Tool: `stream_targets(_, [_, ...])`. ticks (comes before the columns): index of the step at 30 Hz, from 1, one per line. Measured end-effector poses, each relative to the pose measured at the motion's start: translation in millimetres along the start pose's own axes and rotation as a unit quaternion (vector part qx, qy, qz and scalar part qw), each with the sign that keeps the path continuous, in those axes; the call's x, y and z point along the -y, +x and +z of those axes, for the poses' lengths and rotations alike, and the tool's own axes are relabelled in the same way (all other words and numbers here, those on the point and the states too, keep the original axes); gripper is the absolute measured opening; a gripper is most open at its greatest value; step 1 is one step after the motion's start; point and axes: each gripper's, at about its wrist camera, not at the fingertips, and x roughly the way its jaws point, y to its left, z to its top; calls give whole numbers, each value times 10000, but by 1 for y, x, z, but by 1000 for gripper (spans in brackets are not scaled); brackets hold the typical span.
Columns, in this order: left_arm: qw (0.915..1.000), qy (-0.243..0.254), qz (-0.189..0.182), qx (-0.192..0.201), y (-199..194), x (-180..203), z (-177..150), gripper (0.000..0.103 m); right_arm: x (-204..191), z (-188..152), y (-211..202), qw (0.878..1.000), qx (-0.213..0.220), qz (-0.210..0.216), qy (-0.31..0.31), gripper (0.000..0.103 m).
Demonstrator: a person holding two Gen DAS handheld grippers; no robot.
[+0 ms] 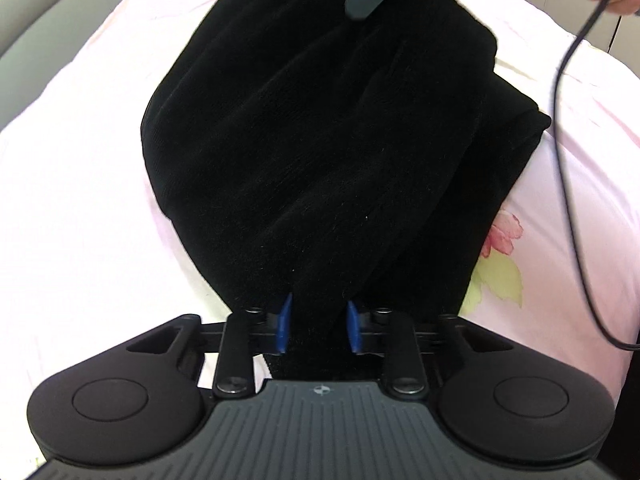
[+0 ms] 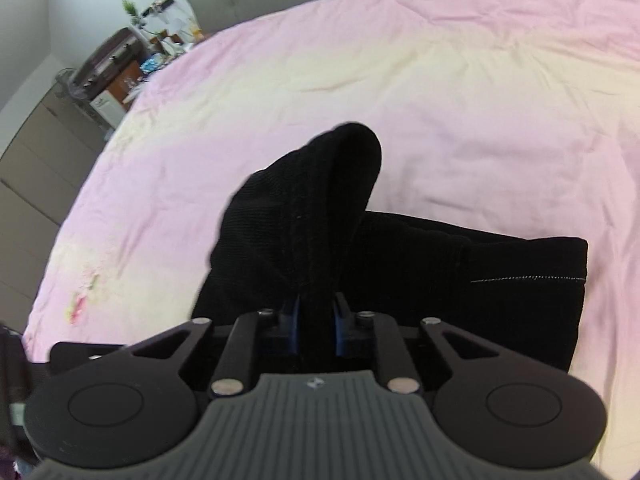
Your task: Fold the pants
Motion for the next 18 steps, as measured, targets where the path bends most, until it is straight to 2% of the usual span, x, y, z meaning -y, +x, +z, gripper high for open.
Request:
stream_targets(3, [9999, 172, -1, -13, -10, 3, -4, 23, 12, -11, -10, 9992, -51, -176, 346, 10])
stream_targets(6, [9996, 257, -24, -101, -11, 5, -6, 20, 43, -31, -1, 9947, -176, -265, 980, 9])
stream_targets(11, [9995, 125, -232, -195, -2, 2, -6, 20, 84, -66, 22, 9869, -258, -215, 1578, 10])
stream_targets(14, [9994, 120, -239, -221, -1, -3, -6, 20, 86, -63, 23, 9858, -317, -132, 1645, 15])
stream_targets(15, [9994, 121, -243, -217, -3, -5, -6, 20, 82, -60, 20, 9874, -352, -178, 1530, 22])
stream_targets(16, [9994, 123, -248, -207, -4, -5, -7, 20, 77, -57, 17, 9888, -377, -300, 1416, 36])
stream_targets(17, [9994, 131, -243, -205, -3, -2, -7, 20, 72, -55, 15, 9898, -381, -413, 1306, 40])
stream_targets(18, [9994, 122, -236, -211, -2, 0, -6, 21, 69, -52, 13, 9908, -363, -541, 1190, 53])
